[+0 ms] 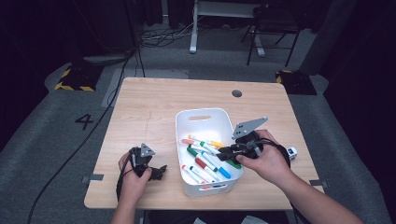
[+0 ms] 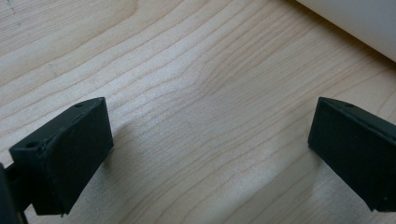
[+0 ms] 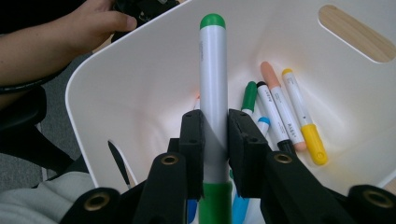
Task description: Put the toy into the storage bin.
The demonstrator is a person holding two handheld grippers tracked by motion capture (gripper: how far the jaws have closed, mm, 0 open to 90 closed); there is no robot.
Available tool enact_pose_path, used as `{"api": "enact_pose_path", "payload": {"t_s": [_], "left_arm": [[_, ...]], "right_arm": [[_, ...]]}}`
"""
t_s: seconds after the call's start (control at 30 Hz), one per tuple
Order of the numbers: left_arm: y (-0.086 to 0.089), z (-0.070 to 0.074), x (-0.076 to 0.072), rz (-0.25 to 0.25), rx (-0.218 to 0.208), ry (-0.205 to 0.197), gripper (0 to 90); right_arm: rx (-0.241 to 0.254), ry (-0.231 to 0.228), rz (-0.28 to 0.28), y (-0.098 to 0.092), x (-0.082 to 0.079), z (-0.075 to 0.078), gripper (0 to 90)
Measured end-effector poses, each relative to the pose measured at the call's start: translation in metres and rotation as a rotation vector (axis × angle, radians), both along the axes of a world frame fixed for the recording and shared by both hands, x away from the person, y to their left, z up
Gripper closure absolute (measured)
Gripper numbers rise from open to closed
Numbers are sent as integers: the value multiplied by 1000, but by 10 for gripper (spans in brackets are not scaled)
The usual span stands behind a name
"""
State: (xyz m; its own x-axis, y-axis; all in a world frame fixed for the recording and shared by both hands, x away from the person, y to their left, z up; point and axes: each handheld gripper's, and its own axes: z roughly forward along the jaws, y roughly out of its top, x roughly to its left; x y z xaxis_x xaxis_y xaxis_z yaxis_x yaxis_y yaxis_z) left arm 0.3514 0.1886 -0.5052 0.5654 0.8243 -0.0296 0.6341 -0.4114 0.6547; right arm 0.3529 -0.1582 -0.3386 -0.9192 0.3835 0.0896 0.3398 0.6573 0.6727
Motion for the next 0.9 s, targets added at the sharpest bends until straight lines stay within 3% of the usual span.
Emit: {"api": "enact_pose_path", "payload": {"t_s": [0.63, 0.9], "left_arm": [[0, 0, 0, 0, 0, 0, 1], [0, 0, 0, 0, 0, 0, 1]], "right_arm": [[-146, -3, 45, 15, -7, -19, 772], [-182, -5, 74, 21, -7, -24, 772]]}}
